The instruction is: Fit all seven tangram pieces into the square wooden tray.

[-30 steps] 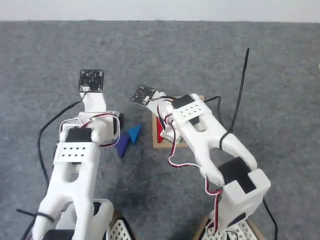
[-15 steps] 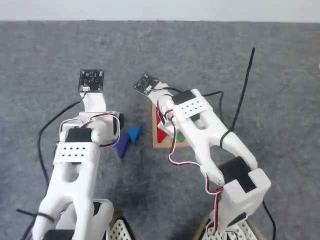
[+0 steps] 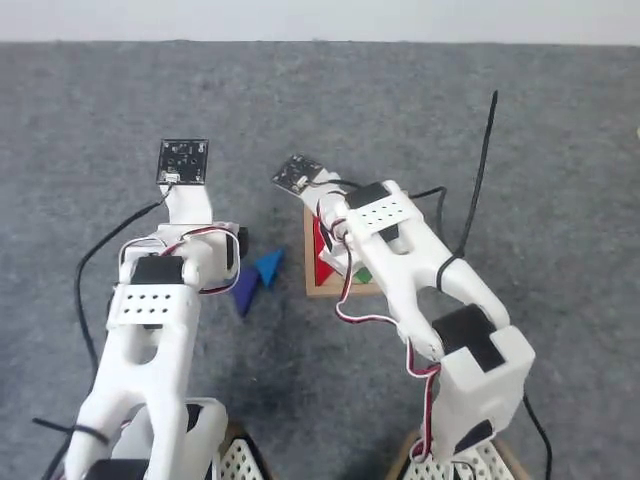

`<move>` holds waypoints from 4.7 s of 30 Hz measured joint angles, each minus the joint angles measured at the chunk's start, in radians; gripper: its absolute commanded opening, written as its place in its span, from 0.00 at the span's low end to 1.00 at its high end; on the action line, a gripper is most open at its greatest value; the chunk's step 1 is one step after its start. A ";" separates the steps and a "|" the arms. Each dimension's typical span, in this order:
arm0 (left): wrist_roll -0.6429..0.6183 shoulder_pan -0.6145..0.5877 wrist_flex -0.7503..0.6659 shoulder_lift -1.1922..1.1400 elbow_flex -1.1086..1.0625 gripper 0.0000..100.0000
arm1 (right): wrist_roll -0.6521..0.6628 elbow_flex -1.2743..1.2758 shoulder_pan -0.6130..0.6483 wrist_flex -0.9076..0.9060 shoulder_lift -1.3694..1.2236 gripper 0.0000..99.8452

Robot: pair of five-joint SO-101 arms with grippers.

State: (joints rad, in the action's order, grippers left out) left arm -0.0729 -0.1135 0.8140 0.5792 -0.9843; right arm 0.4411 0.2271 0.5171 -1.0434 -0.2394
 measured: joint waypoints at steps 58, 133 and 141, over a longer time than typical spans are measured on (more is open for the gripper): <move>0.420 0.052 0.382 -0.608 0.311 0.19 | -0.288 0.776 -0.450 0.353 0.660 0.07; 0.321 -0.132 0.356 -0.804 0.736 0.21 | -0.288 0.776 -0.448 0.353 0.660 0.07; 0.095 -0.083 0.361 -0.825 0.736 0.21 | -0.288 0.776 -0.448 0.353 0.660 0.07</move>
State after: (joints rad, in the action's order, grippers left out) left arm 0.0222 -0.1964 1.1745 -0.2463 -0.2478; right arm 0.1527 1.0035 0.0690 -0.6905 0.4204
